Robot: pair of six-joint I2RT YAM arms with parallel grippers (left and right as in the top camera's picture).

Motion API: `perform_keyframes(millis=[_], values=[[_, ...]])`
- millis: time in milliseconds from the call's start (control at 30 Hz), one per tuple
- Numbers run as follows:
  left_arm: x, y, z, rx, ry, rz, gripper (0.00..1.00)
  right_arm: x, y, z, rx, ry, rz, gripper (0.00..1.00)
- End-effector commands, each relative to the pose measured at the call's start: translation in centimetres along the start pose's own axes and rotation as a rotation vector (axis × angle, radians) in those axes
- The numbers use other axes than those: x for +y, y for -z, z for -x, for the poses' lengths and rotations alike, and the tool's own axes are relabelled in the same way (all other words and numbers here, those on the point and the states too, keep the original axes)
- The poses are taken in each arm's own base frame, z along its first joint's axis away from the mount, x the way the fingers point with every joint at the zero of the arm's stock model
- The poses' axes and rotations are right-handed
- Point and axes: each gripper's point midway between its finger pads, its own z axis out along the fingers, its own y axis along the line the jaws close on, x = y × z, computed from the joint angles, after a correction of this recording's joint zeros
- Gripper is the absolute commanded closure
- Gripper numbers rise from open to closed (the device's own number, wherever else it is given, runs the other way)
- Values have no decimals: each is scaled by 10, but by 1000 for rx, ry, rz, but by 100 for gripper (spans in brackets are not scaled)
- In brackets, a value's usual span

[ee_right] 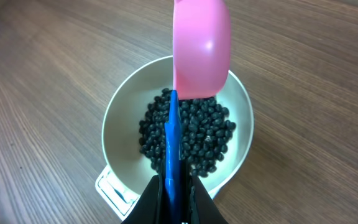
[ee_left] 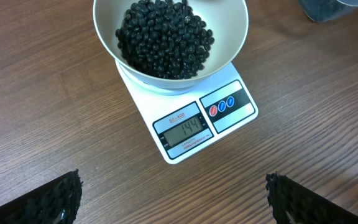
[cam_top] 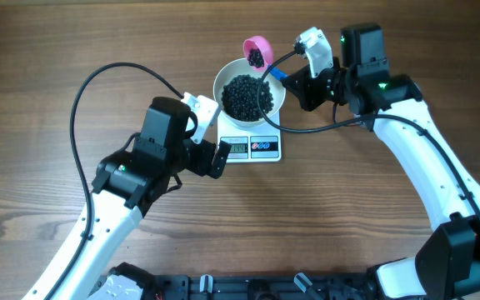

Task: Scoop item into bowl and weigh 150g on scale
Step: 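Tilt the pink cup over the white bowl to pour a few beans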

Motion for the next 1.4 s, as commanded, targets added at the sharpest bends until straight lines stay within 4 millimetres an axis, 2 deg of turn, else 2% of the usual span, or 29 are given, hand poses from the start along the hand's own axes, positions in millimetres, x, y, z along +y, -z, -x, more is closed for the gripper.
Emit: perform_keyframes(millis=[0, 133, 233, 367, 467, 600, 700, 800, 933, 1033, 1167, 1300, 1367], values=[[1, 2, 7, -16, -17, 3, 0, 0, -4, -1, 6, -5, 9, 96], [1, 2, 7, -16, -17, 3, 0, 1, -4, -1, 9, -4, 16, 96], [1, 2, 7, -16, -17, 3, 0, -18, -3, -5, 29, -15, -97, 96], [1, 2, 7, -16, -17, 3, 0, 5, -4, -2, 9, 24, 40, 96], [1, 2, 7, -16, -17, 3, 0, -8, -4, -4, 23, 31, -35, 96], [1, 2, 7, -16, -17, 3, 0, 0, -4, -3, 14, 43, 9, 96], [1, 2, 7, -16, -17, 3, 0, -12, -4, -4, 25, 30, -56, 96], [1, 2, 7, -16, -17, 3, 0, 5, -4, -2, 10, 33, 41, 96], [1, 2, 7, -16, -17, 3, 0, 0, -4, -3, 16, 12, 11, 96], [1, 2, 7, -16, -17, 3, 0, 17, -3, -3, 8, 28, 110, 96], [1, 2, 7, -16, -17, 3, 0, -6, -4, -13, 57, 8, -26, 96], [1, 2, 7, -16, -17, 3, 0, 7, -4, -12, 48, 10, 49, 96], [1, 2, 7, -16, -17, 3, 0, -6, -3, -16, 70, 15, -30, 95]])
